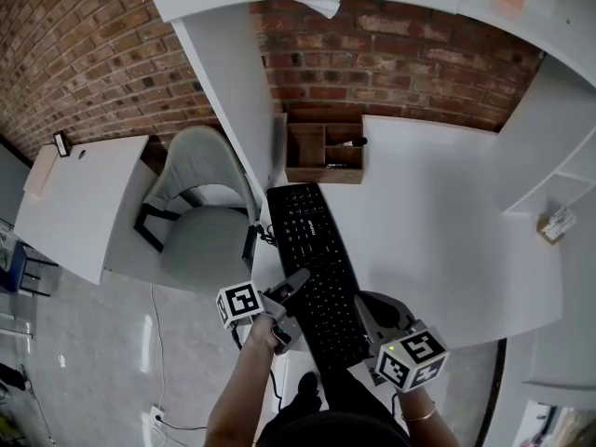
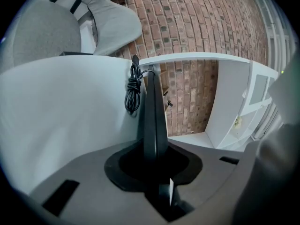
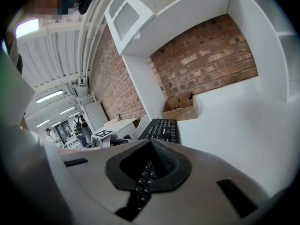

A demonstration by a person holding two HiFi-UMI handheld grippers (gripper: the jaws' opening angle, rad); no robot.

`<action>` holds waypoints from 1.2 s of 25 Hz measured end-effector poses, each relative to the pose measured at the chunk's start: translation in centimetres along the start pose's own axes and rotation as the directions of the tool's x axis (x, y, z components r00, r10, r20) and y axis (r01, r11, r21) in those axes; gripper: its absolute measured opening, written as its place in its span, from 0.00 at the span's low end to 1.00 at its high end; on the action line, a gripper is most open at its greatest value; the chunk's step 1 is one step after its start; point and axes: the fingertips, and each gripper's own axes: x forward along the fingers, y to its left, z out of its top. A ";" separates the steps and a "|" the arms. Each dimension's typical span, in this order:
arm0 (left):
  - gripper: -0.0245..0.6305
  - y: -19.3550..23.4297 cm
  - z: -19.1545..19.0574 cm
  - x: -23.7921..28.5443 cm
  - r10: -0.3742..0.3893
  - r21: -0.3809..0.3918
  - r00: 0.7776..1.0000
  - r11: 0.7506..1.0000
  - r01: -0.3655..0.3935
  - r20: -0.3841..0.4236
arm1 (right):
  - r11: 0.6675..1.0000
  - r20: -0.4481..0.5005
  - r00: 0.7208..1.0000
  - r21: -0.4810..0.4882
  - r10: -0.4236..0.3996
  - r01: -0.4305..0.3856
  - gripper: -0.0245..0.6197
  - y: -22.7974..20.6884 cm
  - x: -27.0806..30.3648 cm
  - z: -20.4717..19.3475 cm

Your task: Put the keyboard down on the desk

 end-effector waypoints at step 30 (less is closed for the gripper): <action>0.32 1.2 1.1 0.5 0.224 0.175 0.972 0.962 -0.209 -0.070 | 1.000 -0.004 1.000 0.024 0.014 -0.014 0.05 0.6 0.2 -0.3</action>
